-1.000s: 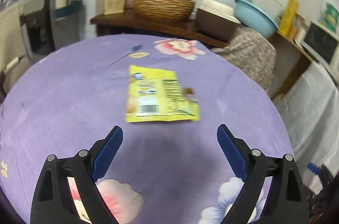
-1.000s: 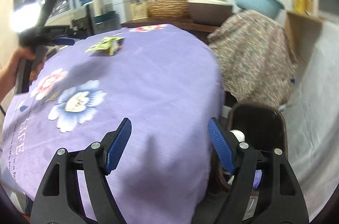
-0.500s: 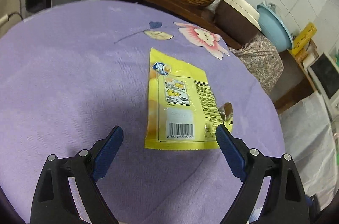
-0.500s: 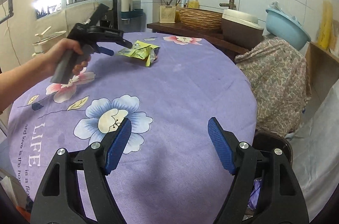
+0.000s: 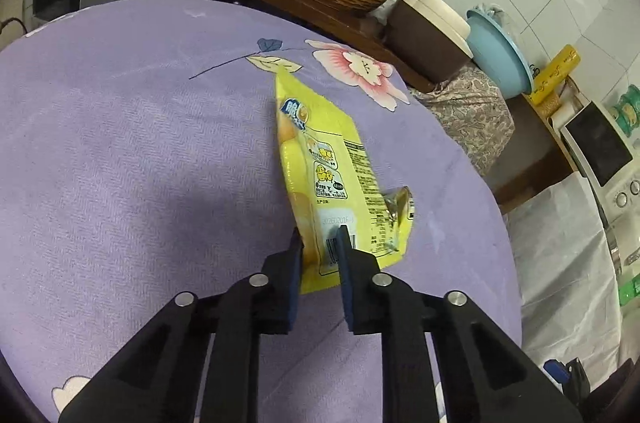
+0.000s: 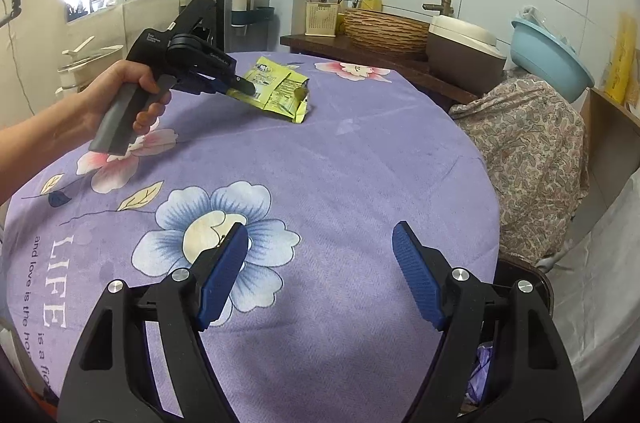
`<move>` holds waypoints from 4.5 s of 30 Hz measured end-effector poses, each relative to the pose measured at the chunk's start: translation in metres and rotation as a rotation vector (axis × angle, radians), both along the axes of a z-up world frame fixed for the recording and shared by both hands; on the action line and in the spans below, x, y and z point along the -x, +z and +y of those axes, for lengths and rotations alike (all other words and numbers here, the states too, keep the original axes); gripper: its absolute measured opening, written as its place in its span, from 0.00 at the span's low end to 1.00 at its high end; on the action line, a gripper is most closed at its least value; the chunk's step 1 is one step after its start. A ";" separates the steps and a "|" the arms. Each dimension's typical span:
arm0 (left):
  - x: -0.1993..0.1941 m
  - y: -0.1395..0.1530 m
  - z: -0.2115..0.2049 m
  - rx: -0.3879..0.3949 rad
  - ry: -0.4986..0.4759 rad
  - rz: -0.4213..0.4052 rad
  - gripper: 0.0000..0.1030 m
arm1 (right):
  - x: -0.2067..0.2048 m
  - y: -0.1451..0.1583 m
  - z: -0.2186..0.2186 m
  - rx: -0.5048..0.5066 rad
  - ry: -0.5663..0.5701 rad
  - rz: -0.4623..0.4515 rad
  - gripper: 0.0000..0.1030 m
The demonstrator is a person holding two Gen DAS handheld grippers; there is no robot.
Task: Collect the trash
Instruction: 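Grasp the yellow snack packet with the left gripper while the right gripper grasps the orange peel, then carry the yellow packet and orange peel over the black bin with both grippers, then open the left gripper to drop the packet while the right gripper releases the orange peel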
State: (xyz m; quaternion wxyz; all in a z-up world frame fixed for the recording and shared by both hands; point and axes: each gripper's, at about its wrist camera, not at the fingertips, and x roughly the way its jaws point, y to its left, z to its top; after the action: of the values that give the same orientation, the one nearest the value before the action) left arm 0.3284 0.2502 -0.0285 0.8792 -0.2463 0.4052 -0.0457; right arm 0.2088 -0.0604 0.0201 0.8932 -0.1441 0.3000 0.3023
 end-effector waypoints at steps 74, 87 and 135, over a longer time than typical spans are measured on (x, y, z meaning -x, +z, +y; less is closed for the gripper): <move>0.124 0.070 -0.166 -0.252 -0.198 -0.258 0.03 | -0.068 0.012 -0.005 -0.033 0.001 0.029 0.24; 0.102 0.067 -0.275 -0.207 -0.399 -0.280 0.03 | -0.025 0.009 -0.141 -0.104 -0.208 -0.017 0.24; -0.003 -0.104 -0.512 -0.419 -0.669 0.081 0.58 | -0.016 -0.133 -0.313 -0.127 -0.645 0.207 0.24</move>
State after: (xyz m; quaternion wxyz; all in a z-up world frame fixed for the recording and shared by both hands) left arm 0.3311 -0.2621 -0.1324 0.8302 0.0825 0.4982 -0.2361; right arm 0.2248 -0.3737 -0.1131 0.9149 0.0455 0.3996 0.0355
